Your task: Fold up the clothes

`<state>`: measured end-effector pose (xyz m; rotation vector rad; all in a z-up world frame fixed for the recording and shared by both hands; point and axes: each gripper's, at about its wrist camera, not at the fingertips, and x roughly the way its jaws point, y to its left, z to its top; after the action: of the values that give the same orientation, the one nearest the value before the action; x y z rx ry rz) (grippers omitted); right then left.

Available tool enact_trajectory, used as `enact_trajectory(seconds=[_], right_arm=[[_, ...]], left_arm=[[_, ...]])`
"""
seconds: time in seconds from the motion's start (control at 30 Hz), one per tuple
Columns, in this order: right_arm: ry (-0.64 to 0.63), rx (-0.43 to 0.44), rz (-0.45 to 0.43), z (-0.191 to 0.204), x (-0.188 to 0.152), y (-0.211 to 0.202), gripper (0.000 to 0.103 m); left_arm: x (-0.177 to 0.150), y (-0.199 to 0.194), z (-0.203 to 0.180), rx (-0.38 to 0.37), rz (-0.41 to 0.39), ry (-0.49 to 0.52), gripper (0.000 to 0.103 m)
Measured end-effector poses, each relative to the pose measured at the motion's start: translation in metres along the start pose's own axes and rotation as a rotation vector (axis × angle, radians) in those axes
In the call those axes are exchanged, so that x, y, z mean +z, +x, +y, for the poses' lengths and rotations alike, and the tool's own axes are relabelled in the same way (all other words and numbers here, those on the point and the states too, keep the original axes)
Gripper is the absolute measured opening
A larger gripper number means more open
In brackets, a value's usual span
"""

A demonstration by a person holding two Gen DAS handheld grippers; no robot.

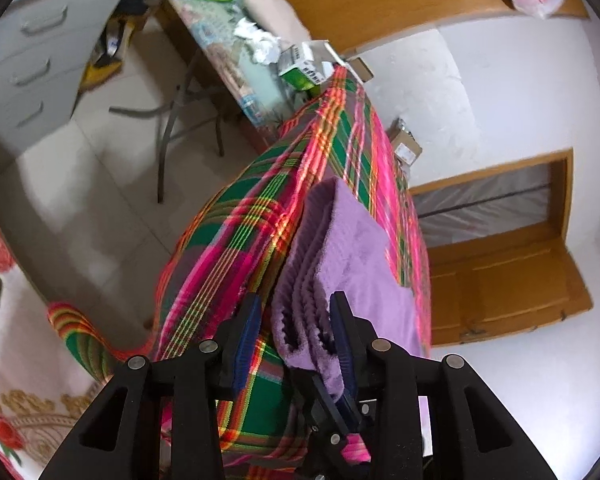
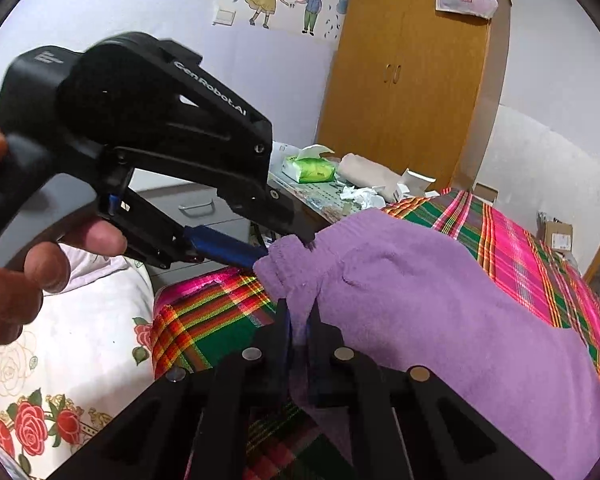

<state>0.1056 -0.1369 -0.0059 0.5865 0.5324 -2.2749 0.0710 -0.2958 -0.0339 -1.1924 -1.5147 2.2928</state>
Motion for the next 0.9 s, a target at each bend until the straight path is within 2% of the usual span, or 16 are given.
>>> enact_trajectory(seconds=[0.27,0.3,0.33,0.4,0.67,0.9], right_arm=[[-0.007,-0.030,-0.069,-0.002,-0.001,-0.015,0.006],[-0.003,-0.030,-0.075,-0.003,-0.001,-0.016,0.006],[0.002,-0.028,-0.080,-0.005,0.000,-0.017,0.006],[-0.003,-0.030,-0.088,-0.005,0.000,-0.018,0.006],[-0.005,-0.019,-0.119,-0.009,-0.001,-0.027,0.006],[-0.002,-0.011,-0.131,-0.011,-0.003,-0.032,0.006]], left_arm=[[0.004,0.001,0.007,-0.092,0.035,-0.073,0.036],[0.004,0.001,0.008,-0.106,0.042,-0.085,0.040],[0.005,0.002,0.008,-0.106,0.052,-0.088,0.051],[0.005,0.005,0.007,-0.108,0.069,-0.093,0.056],[0.012,0.013,0.000,-0.119,0.086,-0.101,0.057],[0.022,0.038,-0.018,-0.102,0.147,-0.052,0.057]])
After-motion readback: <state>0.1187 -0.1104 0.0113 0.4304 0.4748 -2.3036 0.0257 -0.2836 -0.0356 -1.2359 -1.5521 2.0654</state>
